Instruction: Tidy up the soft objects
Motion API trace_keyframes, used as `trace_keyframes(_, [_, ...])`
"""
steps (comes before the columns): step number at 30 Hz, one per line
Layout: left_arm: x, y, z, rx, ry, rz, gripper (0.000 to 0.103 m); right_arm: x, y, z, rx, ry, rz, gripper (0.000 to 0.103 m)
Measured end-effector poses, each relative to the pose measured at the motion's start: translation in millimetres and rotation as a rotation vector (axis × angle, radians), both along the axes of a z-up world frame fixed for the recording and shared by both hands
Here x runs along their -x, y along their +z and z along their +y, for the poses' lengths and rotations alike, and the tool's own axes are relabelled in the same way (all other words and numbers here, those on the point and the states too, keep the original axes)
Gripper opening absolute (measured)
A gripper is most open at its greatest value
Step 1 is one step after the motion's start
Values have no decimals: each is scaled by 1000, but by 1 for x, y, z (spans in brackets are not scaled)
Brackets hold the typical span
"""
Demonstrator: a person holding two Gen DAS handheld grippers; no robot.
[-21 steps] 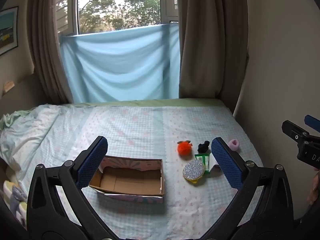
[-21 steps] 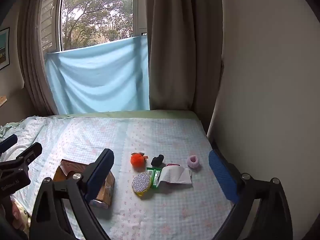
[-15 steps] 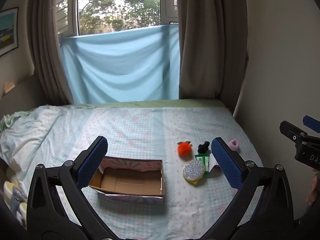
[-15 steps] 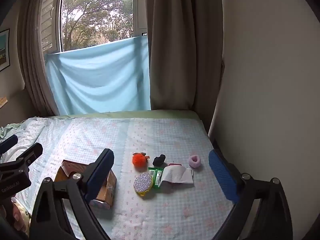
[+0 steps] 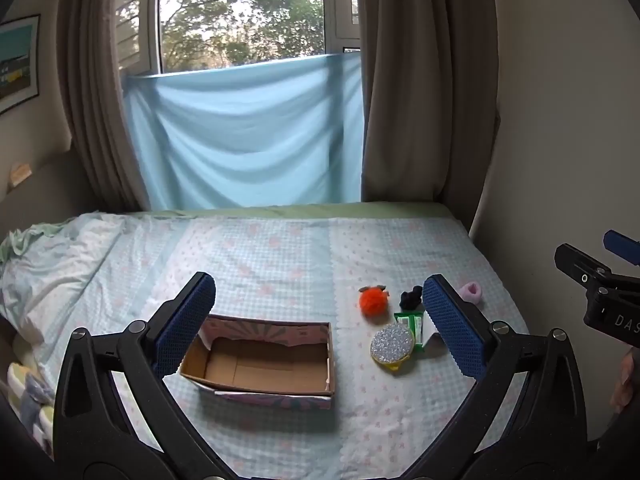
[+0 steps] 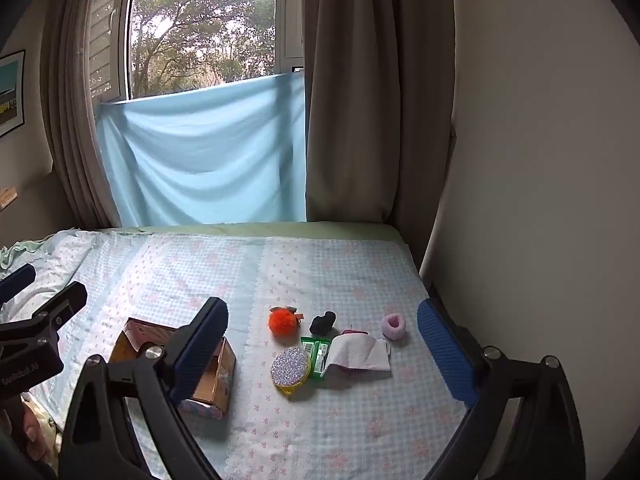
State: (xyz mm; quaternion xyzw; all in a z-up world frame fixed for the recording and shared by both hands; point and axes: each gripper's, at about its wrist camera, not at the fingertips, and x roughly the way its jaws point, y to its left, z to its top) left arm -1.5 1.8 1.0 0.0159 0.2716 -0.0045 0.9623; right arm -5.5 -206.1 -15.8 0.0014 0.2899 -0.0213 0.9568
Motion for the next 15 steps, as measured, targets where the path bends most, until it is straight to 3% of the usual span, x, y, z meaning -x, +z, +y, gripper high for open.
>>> trace_keyframes(15, [-3,-2,11,17,20,7,103,-2,-1,8,13,9,5,95])
